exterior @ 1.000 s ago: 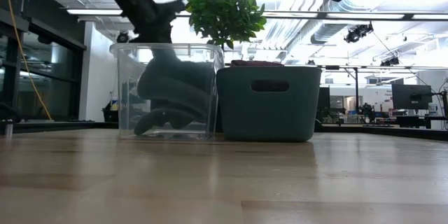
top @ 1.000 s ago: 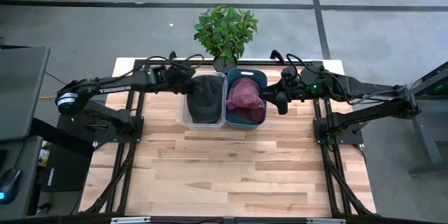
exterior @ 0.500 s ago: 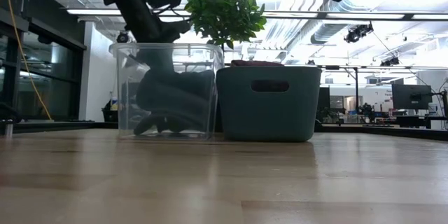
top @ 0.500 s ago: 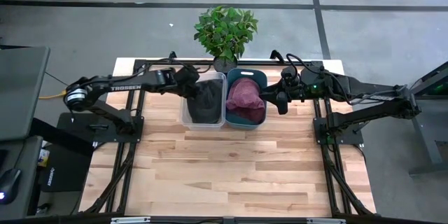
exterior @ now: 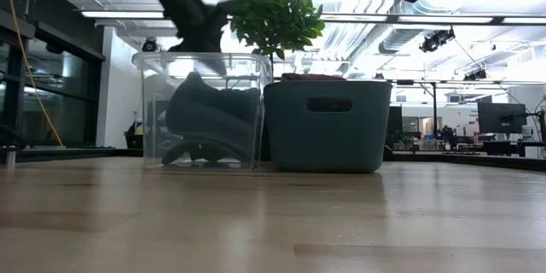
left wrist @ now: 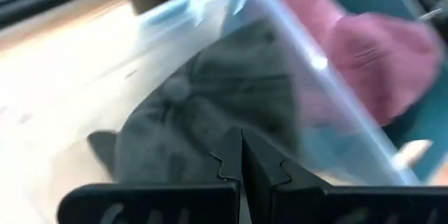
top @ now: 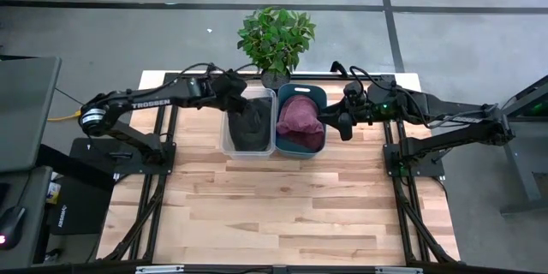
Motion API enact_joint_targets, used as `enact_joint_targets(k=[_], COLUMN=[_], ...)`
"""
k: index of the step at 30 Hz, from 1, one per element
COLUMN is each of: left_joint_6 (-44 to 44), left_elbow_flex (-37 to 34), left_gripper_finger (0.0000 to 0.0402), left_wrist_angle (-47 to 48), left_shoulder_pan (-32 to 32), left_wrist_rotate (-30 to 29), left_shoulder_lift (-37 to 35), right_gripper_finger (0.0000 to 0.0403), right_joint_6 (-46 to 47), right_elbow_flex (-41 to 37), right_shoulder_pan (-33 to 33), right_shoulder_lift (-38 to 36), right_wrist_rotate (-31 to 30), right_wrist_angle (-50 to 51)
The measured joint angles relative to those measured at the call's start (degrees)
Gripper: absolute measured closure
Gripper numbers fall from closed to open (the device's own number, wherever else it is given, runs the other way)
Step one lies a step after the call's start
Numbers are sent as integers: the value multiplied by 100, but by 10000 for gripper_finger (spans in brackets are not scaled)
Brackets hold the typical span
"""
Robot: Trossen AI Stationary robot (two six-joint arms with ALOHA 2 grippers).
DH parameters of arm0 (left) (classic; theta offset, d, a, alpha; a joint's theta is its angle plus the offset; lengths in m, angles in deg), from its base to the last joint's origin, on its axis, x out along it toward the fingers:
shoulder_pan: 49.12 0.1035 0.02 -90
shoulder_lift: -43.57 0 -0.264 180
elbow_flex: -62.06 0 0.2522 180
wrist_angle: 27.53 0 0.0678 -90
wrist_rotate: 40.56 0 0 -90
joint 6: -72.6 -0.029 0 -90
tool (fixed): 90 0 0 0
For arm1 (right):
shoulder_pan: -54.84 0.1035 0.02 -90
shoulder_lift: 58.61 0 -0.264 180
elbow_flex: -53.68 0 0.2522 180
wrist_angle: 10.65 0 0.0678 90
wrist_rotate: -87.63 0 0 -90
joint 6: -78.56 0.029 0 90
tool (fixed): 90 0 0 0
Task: Pick & Place hat
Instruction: Return to Home Position
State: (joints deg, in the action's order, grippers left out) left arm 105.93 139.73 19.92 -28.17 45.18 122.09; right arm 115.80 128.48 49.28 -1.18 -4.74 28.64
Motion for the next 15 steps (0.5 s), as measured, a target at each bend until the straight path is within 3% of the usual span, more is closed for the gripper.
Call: enact_joint_targets(k=[9, 15], left_joint_6=[162, 383], left_elbow_flex=[833, 861], left_gripper_finger=[402, 402], left_wrist_angle=[352, 444], left_shoulder_pan=[-8, -11], left_wrist_rotate=[491, 931], left_shoulder_lift=[-111, -770], right_gripper_finger=[194, 194], right_joint_6=[-177, -504], right_elbow_flex=[0, 0], right_shoulder_pan=[56, 418], right_shoulder_lift=[-25, -138], right_wrist_rotate=[40, -696], right_wrist_angle=[32, 303])
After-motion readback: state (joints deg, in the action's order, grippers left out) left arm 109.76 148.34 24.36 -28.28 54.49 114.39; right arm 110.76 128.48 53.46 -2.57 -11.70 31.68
